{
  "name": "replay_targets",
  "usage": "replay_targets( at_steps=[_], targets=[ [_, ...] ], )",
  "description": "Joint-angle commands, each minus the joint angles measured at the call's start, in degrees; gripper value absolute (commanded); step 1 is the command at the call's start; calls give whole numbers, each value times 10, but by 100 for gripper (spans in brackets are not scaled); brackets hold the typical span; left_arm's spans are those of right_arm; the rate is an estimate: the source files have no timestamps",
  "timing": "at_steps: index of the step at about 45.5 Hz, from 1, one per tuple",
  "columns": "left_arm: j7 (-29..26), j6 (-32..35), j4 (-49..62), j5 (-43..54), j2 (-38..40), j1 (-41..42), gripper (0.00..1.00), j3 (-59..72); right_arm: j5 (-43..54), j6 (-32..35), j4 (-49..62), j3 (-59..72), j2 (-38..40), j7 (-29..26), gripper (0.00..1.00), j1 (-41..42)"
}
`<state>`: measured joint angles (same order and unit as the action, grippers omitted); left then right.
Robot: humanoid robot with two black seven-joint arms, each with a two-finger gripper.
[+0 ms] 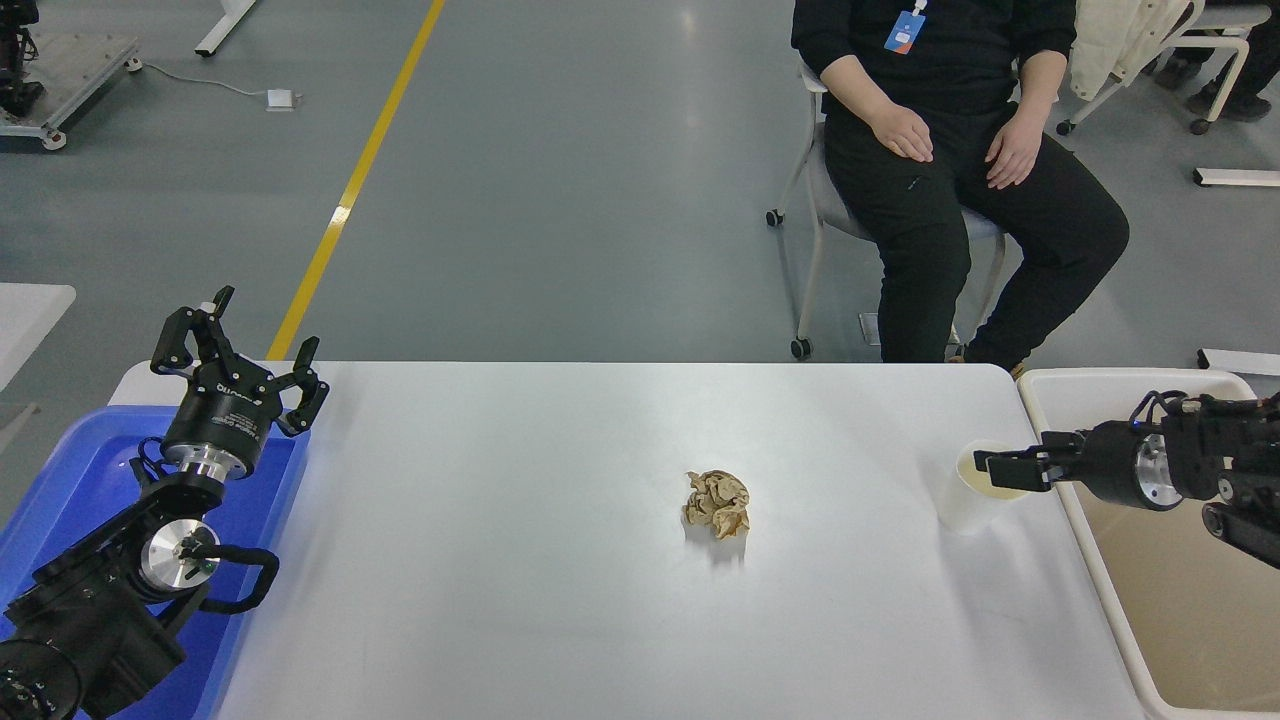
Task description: Clean the table surface
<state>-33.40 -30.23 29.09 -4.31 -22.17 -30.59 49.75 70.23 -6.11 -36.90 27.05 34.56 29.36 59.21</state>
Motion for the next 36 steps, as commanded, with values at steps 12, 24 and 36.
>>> replay_targets(
  at_steps=[12,24,36],
  targets=[
    [0,0,0,0,-1,0,100,0,-6,-7,22,25,-7,2,80,-16],
    [0,0,0,0,0,0,100,0,-5,10,21,27,-10,14,34,-17],
    [0,0,0,0,-1,0,100,0,-5,18,22,27,-10,29,0,-18]
  ],
)
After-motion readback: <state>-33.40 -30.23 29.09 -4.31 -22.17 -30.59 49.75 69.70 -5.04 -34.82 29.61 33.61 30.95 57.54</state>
